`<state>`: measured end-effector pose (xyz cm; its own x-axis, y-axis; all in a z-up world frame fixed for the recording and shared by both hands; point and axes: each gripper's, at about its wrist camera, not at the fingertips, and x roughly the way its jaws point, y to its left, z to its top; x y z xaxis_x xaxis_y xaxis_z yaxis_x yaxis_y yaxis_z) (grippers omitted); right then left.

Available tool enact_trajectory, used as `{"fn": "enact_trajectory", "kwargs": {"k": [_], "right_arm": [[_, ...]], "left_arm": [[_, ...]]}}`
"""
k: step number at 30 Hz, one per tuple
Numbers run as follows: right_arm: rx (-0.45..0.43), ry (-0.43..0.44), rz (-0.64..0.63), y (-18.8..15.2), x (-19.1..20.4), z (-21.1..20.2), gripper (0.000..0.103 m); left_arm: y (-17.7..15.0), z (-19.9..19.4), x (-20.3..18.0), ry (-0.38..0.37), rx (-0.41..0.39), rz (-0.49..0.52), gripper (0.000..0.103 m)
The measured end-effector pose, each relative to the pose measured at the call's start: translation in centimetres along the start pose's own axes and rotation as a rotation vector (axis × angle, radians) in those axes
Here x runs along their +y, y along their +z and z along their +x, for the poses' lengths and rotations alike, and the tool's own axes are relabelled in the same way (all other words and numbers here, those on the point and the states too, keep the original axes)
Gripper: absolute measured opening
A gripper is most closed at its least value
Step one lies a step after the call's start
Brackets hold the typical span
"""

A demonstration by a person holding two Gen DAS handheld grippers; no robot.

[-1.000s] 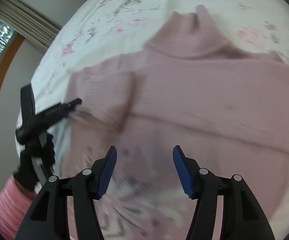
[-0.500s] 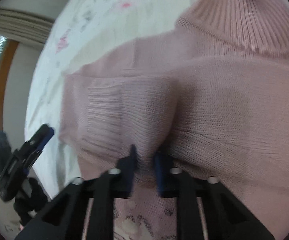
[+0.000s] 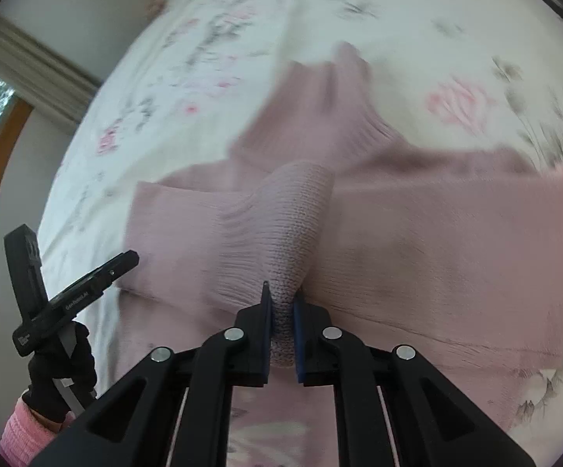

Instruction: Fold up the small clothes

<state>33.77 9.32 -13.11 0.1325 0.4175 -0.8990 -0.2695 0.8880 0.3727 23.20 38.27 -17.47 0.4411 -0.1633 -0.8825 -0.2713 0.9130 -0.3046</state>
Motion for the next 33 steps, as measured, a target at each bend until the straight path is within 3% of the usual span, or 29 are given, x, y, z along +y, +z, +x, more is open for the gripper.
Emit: {"fn": "enact_trajectory", "kwargs": {"k": [4, 12, 15, 17, 22, 28, 31, 32, 33], "right_arm": [[0.047, -0.002, 0.063, -0.8, -2.7, 2.3, 0.009], [0.071, -0.019, 0.094, -1.3, -3.9, 4.0, 0.014], [0.003, -0.113, 0.049, -1.2, -2.3, 1.4, 0.024], [-0.031, -0.105, 0.004, -1.2, -0.7, 0.0, 0.025], [0.026, -0.072, -0.131, -1.5, 4.5, 1.6, 0.037], [0.106, -0.133, -0.206, -1.3, 7.8, 6.3, 0.052], [0.134, -0.230, -0.253, -1.3, 8.0, 8.4, 0.045], [0.130, -0.254, -0.265, -1.2, 7.9, 8.4, 0.036], [0.120, -0.258, -0.263, -1.2, 7.7, 8.2, 0.016]], "left_arm": [[-0.3, 2.0, -0.1, 0.053, 0.017, 0.038, 0.045], [-0.1, 2.7, 0.3, 0.036, 0.042, 0.061, 0.046], [0.1, 1.5, 0.1, 0.029, 0.034, 0.041, 0.046], [0.1, 0.3, -0.6, -0.009, -0.002, 0.050, 0.046], [0.0, 0.4, -2.1, -0.036, 0.011, 0.092, 0.047], [-0.4, 2.9, -1.1, -0.017, 0.055, 0.084, 0.047], [-0.5, 3.1, -1.2, -0.018, 0.057, 0.082, 0.048], [-0.5, 3.3, -1.2, -0.018, 0.060, 0.080, 0.048], [-0.4, 3.4, -1.2, -0.015, 0.062, 0.084, 0.048]]}}
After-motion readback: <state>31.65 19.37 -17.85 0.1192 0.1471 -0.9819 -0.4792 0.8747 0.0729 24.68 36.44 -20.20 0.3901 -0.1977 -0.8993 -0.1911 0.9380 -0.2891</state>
